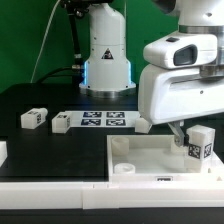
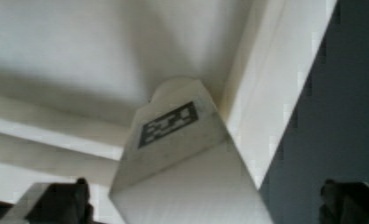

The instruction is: Assemble one leg

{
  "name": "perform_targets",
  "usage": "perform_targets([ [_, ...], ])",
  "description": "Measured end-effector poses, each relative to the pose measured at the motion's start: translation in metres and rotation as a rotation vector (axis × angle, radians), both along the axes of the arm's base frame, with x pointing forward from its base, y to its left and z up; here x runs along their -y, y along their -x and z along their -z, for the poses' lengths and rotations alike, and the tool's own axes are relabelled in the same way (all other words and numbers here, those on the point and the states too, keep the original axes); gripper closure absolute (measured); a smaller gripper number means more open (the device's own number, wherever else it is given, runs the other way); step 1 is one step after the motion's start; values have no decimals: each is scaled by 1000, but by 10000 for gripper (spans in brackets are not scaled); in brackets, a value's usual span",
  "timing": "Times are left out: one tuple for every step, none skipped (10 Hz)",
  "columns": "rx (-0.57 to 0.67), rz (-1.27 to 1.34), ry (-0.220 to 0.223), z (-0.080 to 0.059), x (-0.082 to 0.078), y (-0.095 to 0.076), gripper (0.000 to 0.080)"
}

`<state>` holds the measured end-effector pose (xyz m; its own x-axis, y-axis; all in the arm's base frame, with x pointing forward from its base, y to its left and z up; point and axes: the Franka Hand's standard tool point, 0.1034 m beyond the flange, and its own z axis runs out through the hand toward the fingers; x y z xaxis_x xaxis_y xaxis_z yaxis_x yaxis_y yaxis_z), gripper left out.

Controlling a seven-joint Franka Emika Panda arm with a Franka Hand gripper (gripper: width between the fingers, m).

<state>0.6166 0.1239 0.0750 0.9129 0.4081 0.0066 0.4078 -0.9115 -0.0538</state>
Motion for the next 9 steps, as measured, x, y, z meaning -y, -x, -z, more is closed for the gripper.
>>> perform_targets([
  [2,-40,0,0,3,0,151],
  [4,-82,3,0,3,0,151],
  [4,-73,3,0,3,0,276],
  [4,-72,3,0,4,0,410],
  [2,-44,3,0,3,0,410],
  [2,-32,3,0,3,0,508],
  [-1,24,4,0,3,0,508],
  [-11,218,-4,0,5,-1,508],
  [-21,362,-9,0,5,-1,508],
])
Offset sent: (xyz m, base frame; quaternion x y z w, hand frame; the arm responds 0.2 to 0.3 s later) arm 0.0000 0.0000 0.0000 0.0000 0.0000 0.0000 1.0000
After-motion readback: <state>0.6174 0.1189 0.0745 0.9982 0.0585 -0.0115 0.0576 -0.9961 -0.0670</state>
